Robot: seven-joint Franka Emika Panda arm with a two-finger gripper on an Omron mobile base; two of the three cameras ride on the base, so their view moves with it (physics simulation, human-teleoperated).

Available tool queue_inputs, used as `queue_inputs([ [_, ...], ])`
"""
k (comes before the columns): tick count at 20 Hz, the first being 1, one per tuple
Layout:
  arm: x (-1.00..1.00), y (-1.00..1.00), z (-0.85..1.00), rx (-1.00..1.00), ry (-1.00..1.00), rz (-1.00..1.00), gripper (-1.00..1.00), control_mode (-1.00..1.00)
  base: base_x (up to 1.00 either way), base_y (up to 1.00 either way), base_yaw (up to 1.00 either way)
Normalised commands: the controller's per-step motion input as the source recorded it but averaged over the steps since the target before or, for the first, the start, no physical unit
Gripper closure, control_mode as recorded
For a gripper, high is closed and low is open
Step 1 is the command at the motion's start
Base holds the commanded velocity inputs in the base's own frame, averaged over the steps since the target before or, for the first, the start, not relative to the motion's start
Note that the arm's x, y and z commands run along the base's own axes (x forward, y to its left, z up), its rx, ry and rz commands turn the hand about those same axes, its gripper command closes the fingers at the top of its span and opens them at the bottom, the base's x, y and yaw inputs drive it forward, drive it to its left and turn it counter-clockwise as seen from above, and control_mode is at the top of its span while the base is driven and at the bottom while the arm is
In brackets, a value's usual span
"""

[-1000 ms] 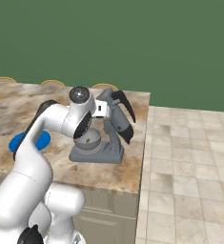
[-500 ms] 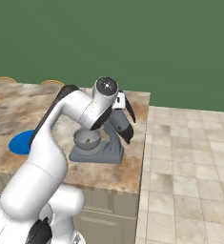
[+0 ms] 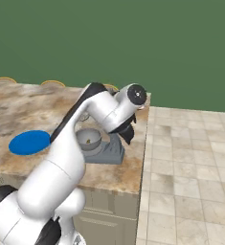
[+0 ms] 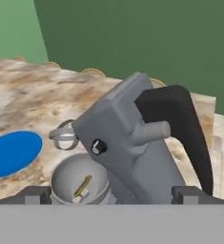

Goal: Add butter and sugar cubes to the stand mixer bowl and then turn on the stand mixer to begin making frosting.

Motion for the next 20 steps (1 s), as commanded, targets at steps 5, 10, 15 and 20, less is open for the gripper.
queue_inputs([
  [5,0.29,-0.4,0.08,0.03,-0.13,0.18,-1.0,-1.0,0.0,0.0,0.0],
  [10,0.37,-0.34,0.17,0.05,-0.07,0.15,-1.0,-1.0,0.0,0.0,0.0],
  [15,0.24,-0.18,0.08,0.04,-0.03,0.2,-1.0,-1.0,0.0,0.0,0.0],
  [20,0.28,-0.03,0.0,0.01,0.0,0.22,-1.0,-1.0,0.0,0.0,0.0],
])
